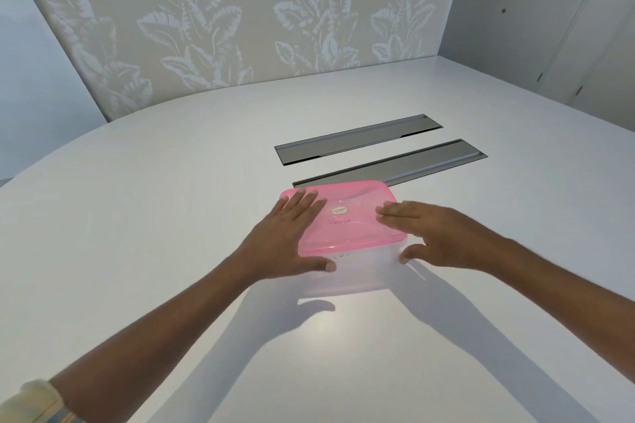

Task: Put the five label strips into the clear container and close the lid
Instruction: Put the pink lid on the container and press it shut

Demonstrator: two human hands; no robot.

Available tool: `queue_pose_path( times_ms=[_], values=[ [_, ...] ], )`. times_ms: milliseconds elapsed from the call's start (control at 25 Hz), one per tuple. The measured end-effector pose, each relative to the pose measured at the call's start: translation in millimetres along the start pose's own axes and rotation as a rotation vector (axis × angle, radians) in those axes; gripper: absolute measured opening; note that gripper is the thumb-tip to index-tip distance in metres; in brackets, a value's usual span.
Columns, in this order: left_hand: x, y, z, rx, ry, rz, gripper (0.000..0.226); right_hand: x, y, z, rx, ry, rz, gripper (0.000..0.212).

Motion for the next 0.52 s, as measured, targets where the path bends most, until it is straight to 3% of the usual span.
queue_pose_path(
  times_ms=[120,360,520],
  values=[
    [-0.2,-5.1,14.0,-0.026,0.133,0.052,0.115,9.5,-6.4,15.4,-0.151,-0.139,-0.077,0.067],
    [-4.4,-9.3,20.3,-0.138,0.087,0.036,0.098,7.2,-14.2,33.5,-0.24,-0.267,-0.161,0.066],
    [-4.8,-10.9,22.7,-0.182,0.06,0.043,0.094,7.6,-17.5,41.7,-0.32,-0.271,-0.19,0.05]
  ],
)
Point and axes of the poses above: each hand's wrist, its own y-axis towards the middle knuckle, its own z-axis out of the palm, x = y × z, the point moved 2 cm from there along y, towards the middle knuckle, and after that the axes turned 13 degrees about -z, right-handed, at the moved point
